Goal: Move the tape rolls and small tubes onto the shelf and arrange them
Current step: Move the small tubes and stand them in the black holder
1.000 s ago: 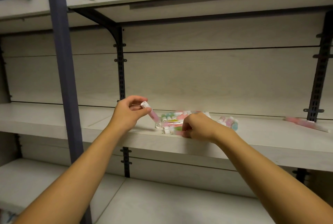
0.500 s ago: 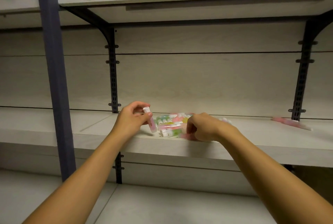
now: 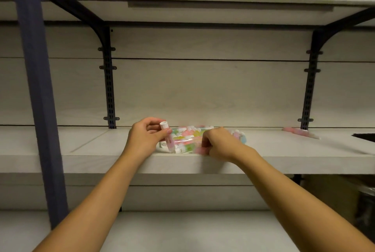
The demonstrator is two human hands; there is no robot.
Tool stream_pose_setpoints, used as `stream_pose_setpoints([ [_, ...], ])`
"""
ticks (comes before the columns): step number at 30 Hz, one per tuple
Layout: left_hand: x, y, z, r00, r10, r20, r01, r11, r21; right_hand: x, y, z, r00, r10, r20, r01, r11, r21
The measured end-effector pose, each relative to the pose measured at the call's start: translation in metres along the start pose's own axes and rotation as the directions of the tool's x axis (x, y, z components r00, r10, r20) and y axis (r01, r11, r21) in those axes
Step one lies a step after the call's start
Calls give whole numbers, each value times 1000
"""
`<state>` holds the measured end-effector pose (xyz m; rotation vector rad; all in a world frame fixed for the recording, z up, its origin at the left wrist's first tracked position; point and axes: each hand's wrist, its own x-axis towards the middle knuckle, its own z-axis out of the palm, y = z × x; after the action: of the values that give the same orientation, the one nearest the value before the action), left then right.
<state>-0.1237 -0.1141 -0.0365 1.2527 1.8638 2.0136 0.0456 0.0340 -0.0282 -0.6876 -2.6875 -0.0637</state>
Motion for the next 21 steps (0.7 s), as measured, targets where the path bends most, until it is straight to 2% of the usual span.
stream_pose_setpoints([
  [6,1,17,12,997,80,-5,-80,997,2,-18,14,-10,979,29,-203,-9,995,98],
  [10,-4,40,41,987,159,38,-158,987,-35,-49,46,-36,952,78,-297,-58,995,76],
  [15,-22,62,104,957,213,194,-206,977,-56,-104,98,-64,916,207,-343,-175,977,123],
  [21,-56,87,203,911,255,326,-242,967,-78,-192,147,-96,897,309,-315,-244,942,229],
])
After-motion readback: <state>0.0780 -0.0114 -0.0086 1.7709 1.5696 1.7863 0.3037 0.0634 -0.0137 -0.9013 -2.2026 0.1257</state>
